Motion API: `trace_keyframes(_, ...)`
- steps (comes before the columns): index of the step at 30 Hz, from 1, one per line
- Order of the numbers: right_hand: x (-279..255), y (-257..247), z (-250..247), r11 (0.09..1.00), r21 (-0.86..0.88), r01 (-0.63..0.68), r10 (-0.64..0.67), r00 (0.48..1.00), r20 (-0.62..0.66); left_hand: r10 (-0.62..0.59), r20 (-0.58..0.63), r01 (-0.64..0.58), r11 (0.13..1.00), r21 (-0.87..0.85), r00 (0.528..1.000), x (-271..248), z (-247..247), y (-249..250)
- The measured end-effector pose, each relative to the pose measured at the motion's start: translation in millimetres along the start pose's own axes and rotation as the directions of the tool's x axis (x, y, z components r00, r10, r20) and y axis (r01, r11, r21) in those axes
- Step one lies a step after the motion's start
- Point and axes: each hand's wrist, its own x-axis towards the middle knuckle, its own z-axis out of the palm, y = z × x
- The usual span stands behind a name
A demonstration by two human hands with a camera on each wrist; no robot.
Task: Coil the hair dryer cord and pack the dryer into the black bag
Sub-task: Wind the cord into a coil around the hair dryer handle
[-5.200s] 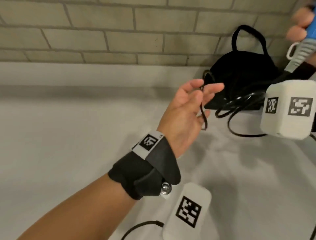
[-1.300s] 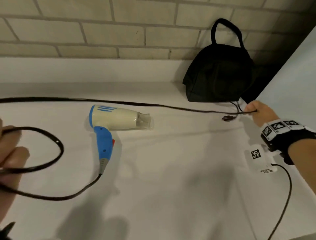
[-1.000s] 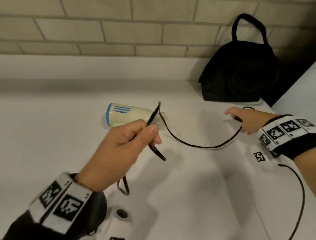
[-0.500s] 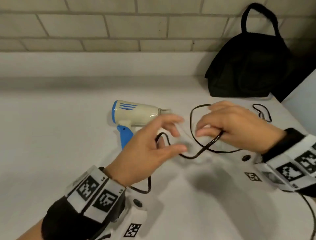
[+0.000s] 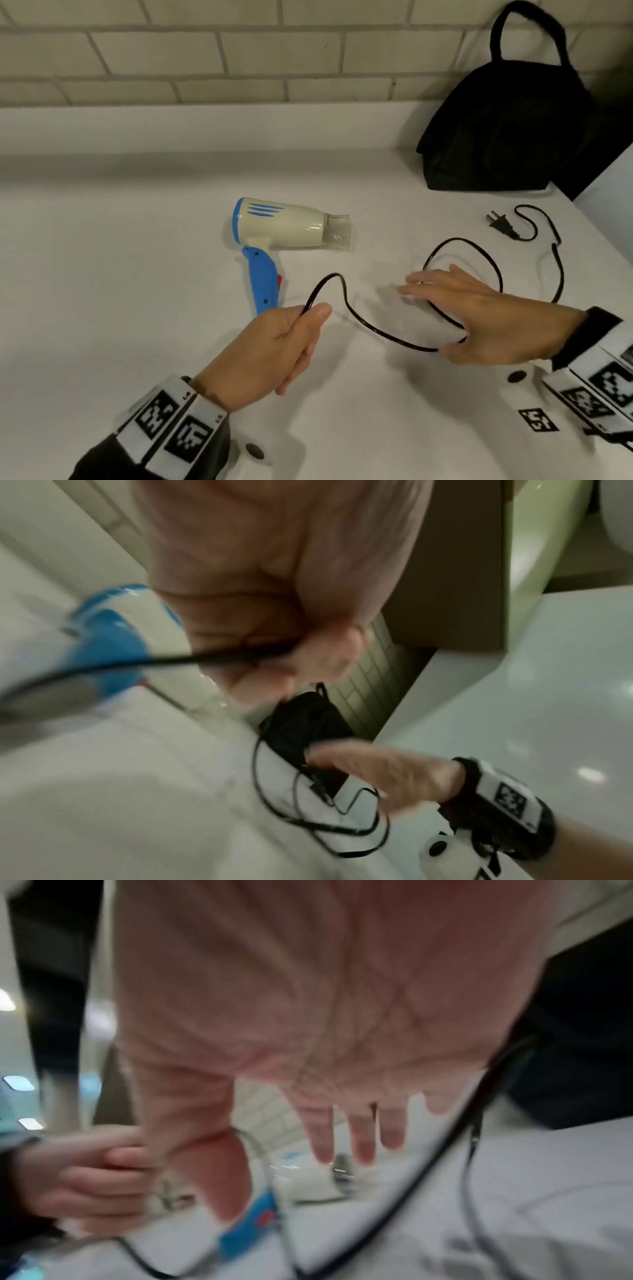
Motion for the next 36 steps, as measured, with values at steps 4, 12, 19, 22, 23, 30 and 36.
trace_keyframes(4,20.1,-52.7,3.1,0.943,0.157,0.294,-0.215,0.896,-0.388,0.240,0.043,-0.237,0.968,-0.079,0.970,14.0,14.6,19.3)
trace_keyframes(12,64.3,-49.7,34.1,0.852,0.494,0.174,-0.014,0.950,-0.311,0.128,0.063,-0.078,0.853,-0.516,0.990,19.3,5.7,10.0)
trace_keyframes(19,60.6,-69.6,33.6,0.967,0.172,0.189,-0.114,0.923,-0.368,0.247,-0.219,-0.327,0.790,-0.519,0.944,25.3,3.8,26.1)
trace_keyframes(22,57.1,-68.9,34.5,0.984,-0.059,0.166,-0.175,0.891,-0.419,0.254,-0.336,-0.352,0.896,-0.271,0.907,31.4,0.7,12.9)
trace_keyframes(23,56.2,-68.7,33.1,0.986,-0.054,0.157,-0.165,0.891,-0.423,0.257,-0.331,-0.334,0.920,-0.203,0.908,31.5,3.5,5.7)
trace_keyframes(30,56.5,-53.4,23.6,0.975,0.200,0.097,0.031,0.832,-0.555,0.317,0.017,-0.317,0.947,0.048,0.948,12.4,11.3,-39.9)
trace_keyframes(36,54.8,-47.3,8.2,0.992,0.125,0.033,0.049,0.800,-0.598,0.374,-0.008,-0.372,0.924,0.087,0.927,6.3,4.5,-41.6)
